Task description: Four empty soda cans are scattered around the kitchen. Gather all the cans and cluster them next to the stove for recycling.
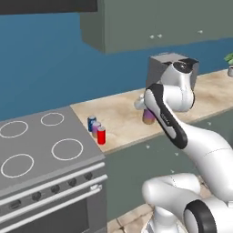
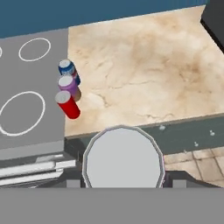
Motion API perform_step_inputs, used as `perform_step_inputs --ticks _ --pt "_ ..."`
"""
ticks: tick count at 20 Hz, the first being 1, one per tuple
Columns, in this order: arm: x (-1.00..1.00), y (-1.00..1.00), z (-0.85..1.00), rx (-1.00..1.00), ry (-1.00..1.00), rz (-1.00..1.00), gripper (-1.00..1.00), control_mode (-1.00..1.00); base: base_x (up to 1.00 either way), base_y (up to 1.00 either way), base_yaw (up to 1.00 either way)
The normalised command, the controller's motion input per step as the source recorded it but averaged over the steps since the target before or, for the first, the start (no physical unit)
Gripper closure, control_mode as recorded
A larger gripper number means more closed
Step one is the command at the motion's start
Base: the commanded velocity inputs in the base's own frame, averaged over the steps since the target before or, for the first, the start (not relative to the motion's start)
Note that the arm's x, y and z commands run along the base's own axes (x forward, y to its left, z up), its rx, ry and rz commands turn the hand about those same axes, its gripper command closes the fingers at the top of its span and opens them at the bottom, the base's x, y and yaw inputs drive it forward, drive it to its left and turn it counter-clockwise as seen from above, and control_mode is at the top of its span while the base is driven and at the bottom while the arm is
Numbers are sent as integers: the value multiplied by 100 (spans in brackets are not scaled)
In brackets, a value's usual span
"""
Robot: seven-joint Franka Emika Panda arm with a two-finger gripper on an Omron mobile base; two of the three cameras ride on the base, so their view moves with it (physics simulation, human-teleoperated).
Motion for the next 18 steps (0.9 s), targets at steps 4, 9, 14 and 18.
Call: perform_step_inputs --ticks 4,9,14,18 --pt "0 0 0 0 0 0 100 100 59 -37 41" --pt "0 0 0 0 0 0 100 100 48 -42 43" --pt "0 0 0 0 0 0 100 100 70 -2 15" --pt "0 0 0 0 0 0 100 100 71 0 0"
